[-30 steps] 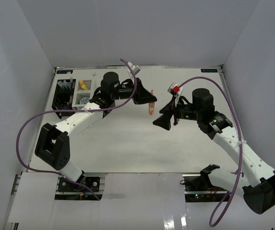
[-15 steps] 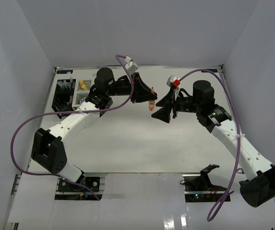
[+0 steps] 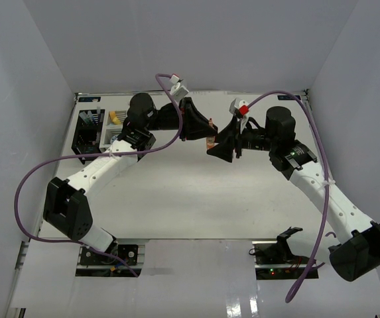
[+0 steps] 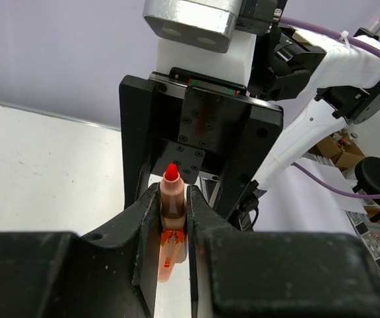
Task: Sort the stationery into containers
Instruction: Close the pen cap on the pen.
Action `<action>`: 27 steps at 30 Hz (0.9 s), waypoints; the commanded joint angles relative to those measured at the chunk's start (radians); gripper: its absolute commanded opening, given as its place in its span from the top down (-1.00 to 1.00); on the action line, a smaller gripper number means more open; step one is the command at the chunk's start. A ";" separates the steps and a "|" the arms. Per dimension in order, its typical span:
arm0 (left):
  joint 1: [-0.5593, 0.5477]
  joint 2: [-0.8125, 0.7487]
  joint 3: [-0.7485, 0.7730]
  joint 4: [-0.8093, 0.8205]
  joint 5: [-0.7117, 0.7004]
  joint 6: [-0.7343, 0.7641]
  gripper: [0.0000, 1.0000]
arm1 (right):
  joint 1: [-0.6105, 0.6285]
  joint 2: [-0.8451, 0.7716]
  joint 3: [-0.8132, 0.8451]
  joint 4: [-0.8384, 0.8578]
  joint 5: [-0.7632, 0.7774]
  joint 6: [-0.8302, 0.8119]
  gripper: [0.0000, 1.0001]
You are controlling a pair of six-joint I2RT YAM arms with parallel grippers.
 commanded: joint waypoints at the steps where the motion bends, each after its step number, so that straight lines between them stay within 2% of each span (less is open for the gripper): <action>1: 0.001 -0.009 0.028 0.051 0.018 -0.015 0.50 | -0.002 0.006 0.038 0.069 -0.022 0.015 -0.14; 8: 0.001 -0.003 0.022 0.057 0.016 -0.015 0.50 | -0.003 0.003 0.025 0.082 -0.009 0.015 0.21; 9: 0.001 -0.003 0.019 0.057 0.013 -0.014 0.50 | -0.003 0.003 0.025 0.082 -0.009 0.015 0.36; 11: 0.001 -0.004 0.013 0.054 0.009 -0.011 0.49 | -0.003 0.003 0.021 0.082 -0.012 0.015 0.52; 12: 0.001 -0.003 0.011 0.054 0.001 -0.009 0.49 | -0.003 0.001 0.018 0.082 -0.012 0.015 0.68; 14: 0.001 -0.003 0.005 0.052 -0.005 -0.006 0.46 | -0.005 -0.006 0.000 0.080 -0.012 0.015 0.84; 21: 0.020 -0.016 -0.019 0.059 -0.062 0.018 0.30 | -0.005 -0.042 -0.085 0.076 -0.025 0.069 0.85; 27: 0.026 -0.015 -0.062 0.108 -0.096 -0.004 0.27 | -0.003 -0.059 -0.119 0.013 -0.026 0.110 0.85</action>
